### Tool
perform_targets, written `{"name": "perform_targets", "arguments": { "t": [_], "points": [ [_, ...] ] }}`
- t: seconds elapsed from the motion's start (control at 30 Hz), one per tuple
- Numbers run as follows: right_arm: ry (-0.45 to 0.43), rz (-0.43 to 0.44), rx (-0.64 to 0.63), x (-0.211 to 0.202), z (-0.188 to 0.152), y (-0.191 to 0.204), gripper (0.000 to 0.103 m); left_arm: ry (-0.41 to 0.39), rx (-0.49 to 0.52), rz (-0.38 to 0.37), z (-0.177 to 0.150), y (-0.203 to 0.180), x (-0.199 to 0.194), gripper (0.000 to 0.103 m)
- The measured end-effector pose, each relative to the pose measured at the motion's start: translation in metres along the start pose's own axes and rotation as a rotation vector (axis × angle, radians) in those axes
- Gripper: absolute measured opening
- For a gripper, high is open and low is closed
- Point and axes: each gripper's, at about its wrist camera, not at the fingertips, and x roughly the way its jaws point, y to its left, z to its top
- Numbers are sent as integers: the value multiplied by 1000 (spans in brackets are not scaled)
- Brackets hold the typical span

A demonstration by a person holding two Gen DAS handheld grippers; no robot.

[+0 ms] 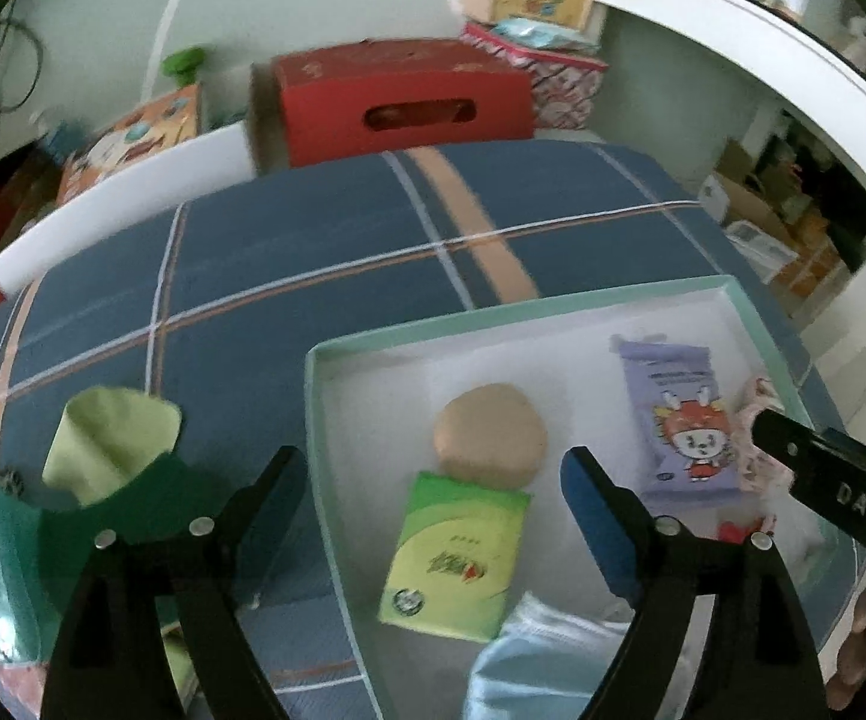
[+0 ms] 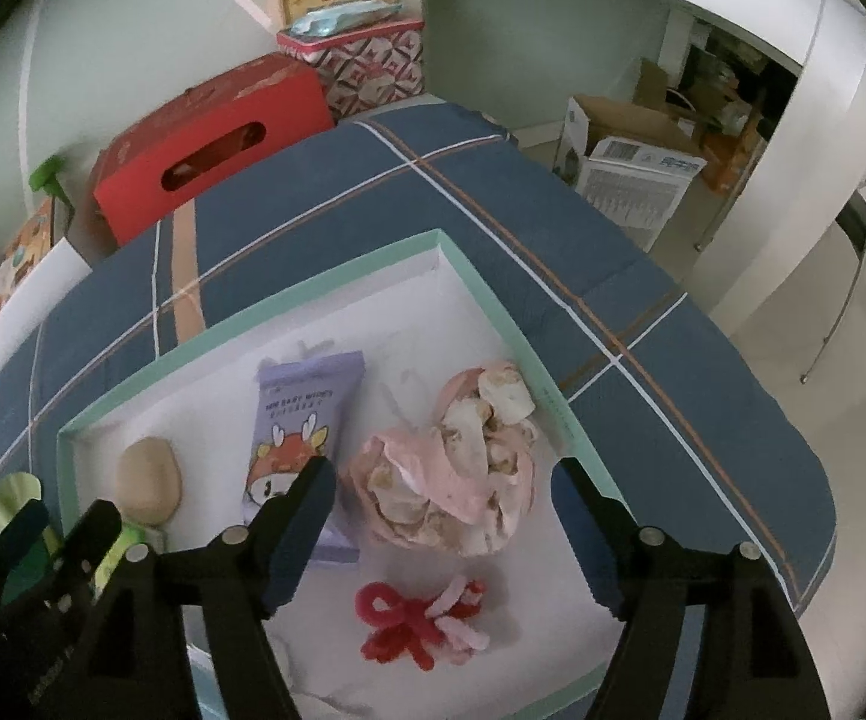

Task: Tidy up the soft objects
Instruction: 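Withdraw both open grippers from the tray back toward the pile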

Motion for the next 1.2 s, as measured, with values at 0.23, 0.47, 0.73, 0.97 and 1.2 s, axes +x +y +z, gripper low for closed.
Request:
{"name": "perform_targets", "arguments": {
  "t": [0.23,0.47,0.73,0.97,1.2],
  "points": [
    [-6,1,-29,-5,-4,7,84,24,-67,17,-4,16,-5,87],
    [-32,-2,-38,-17,-7,14,98,11,-106,10,-8,27,-18,99],
    [-57,12,-97,-27,-11,34,102,-26,-142,23,-11,43,-41,100],
    [-69,36,-134,-35,-16,50,103,-48,-175,41,-12,59,-58,100],
    [-68,74,-174,-38,-22,68,103,-81,-220,72,-17,81,-81,100]
  ]
}}
